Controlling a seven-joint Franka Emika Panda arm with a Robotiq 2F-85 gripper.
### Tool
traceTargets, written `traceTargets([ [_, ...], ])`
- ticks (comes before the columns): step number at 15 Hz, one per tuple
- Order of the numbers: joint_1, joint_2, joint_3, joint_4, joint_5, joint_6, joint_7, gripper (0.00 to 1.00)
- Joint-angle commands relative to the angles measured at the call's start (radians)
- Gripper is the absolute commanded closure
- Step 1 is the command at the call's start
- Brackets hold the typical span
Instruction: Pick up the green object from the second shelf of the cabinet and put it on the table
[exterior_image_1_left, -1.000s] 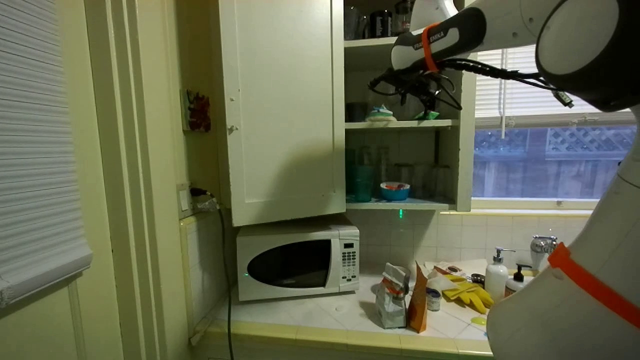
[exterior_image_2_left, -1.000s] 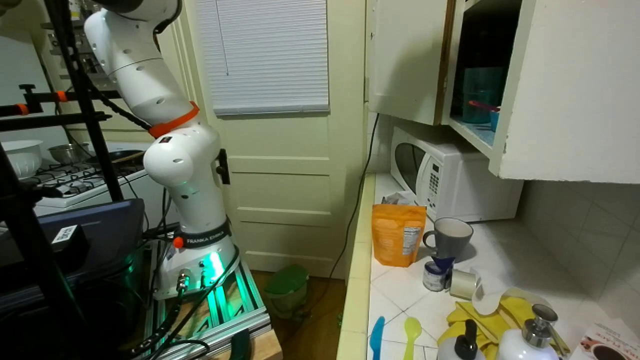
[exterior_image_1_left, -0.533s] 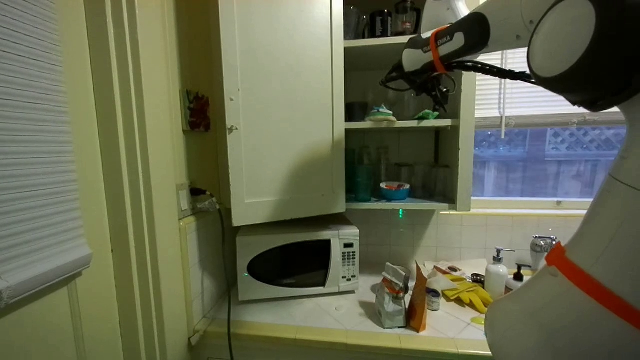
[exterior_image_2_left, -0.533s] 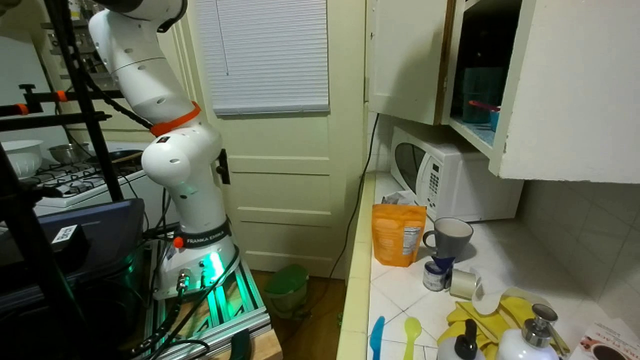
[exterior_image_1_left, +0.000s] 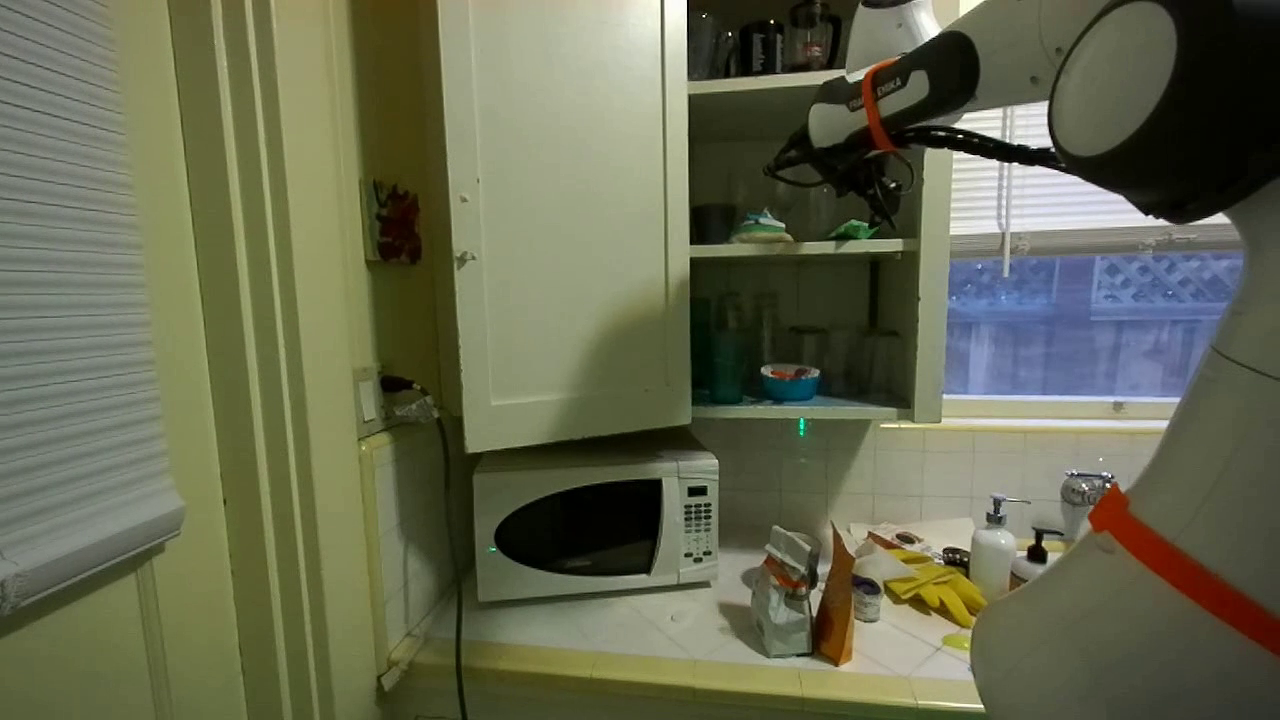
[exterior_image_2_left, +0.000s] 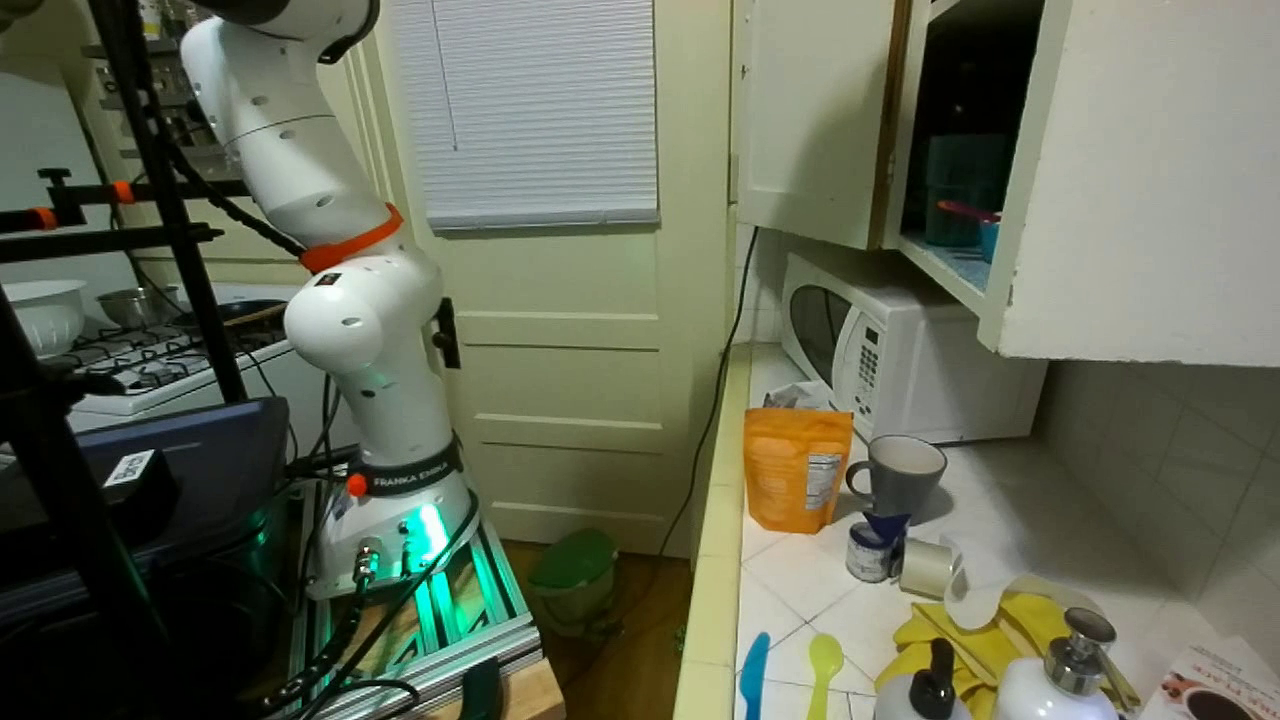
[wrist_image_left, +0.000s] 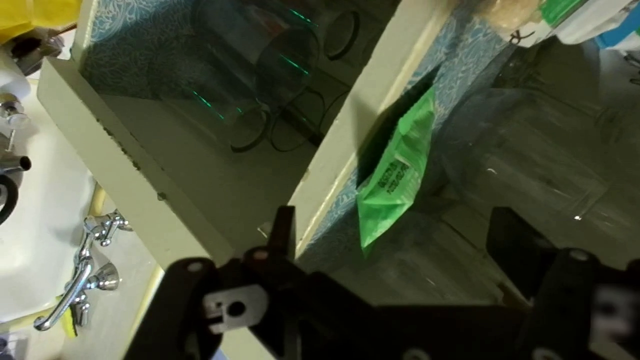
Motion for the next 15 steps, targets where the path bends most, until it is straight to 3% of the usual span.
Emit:
traceTargets([
  [1, 0.013, 0.046, -0.027, 0.036, 0.002, 0.011, 0.020, 0.25],
  [3, 0.018, 0.064, -0.031, 0.049, 0.000, 0.006, 0.015, 0.37],
  [9, 0.044, 0.098, -0.027, 0.075, -0.019, 0.008, 0.010, 0.30],
  [11, 0.051, 0.105, -0.030, 0.082, -0.017, 0.010, 0.010, 0.54],
  [15, 0.055, 0.109, -0.035, 0.092, -0.017, 0.012, 0.012, 0.85],
])
